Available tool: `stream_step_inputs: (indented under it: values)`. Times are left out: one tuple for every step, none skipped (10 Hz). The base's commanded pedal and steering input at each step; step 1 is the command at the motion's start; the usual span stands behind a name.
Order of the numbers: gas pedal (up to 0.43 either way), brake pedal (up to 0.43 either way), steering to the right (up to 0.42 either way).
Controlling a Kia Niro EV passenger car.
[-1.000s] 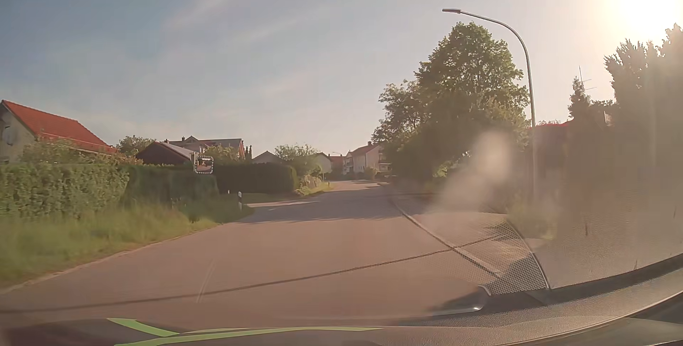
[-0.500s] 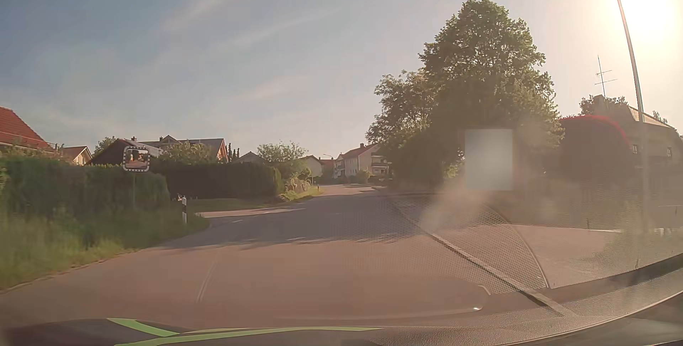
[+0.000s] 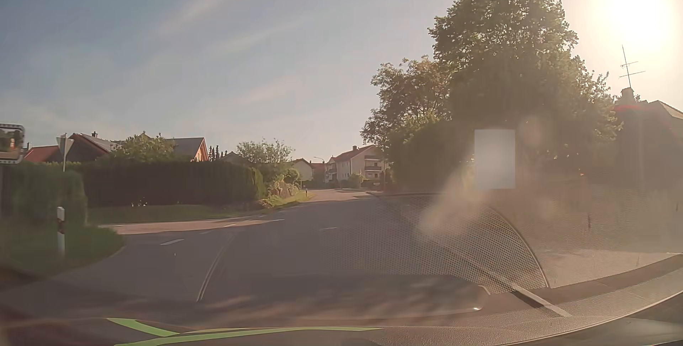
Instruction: Follow the waypoints while adhering to traffic rules and regulations
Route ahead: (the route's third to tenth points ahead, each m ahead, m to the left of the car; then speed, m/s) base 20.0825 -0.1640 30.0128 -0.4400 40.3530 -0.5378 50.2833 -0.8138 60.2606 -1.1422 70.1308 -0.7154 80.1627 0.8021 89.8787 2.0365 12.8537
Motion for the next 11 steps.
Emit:
stream_step_inputs:
  values:
    - [0.118,0.0,0.013]
    - [0.118,0.0,0.012]
    - [0.118,0.0,0.011]
    - [0.118,0.0,0.011]
    - [0.118,0.0,0.011]
    - [0.118,0.0,0.01]
    - [0.118,0.0,0.009]
    - [0.118,0.0,0.008]
    - [0.118,0.0,0.008]
    - [0.13,0.0,0.007]
    - [0.13,0.0,0.007]
